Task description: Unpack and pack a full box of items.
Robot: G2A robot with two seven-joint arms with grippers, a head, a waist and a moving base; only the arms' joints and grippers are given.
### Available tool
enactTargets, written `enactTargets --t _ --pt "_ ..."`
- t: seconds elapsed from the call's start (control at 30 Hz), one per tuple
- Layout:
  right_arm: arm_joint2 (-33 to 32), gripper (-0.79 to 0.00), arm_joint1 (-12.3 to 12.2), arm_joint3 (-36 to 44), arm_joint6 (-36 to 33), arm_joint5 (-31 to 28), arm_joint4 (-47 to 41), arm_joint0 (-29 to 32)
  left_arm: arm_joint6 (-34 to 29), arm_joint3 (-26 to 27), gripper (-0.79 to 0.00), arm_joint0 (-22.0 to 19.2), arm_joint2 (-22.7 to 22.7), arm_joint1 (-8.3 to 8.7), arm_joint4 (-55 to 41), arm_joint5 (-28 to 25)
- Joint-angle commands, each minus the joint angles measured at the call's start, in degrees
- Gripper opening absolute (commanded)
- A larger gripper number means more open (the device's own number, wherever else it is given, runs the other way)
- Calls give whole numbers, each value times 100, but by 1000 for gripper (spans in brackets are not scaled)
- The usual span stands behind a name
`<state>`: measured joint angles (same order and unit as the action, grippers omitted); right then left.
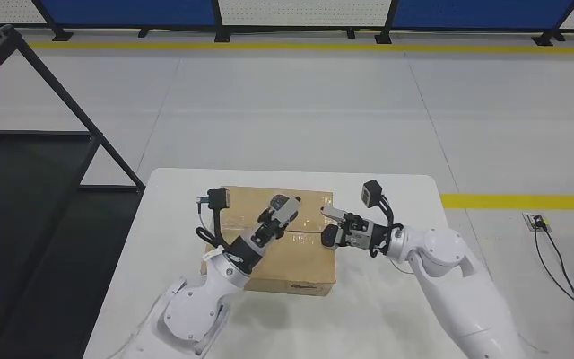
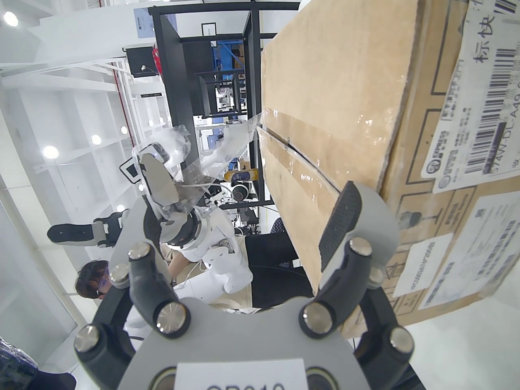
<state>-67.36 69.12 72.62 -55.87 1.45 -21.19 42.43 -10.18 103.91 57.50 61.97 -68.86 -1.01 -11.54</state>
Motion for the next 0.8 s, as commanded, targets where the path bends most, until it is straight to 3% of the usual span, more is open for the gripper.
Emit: enactTargets --t 0.0,0.77 --pt "1 0 -1 0 22 -16 -6 3 6 7 0 -17 -53 -20 66 28" --pt "-222 0 -103 206 8 -19 -80 294 -12 -11 0 -228 -482 -256 391 289"
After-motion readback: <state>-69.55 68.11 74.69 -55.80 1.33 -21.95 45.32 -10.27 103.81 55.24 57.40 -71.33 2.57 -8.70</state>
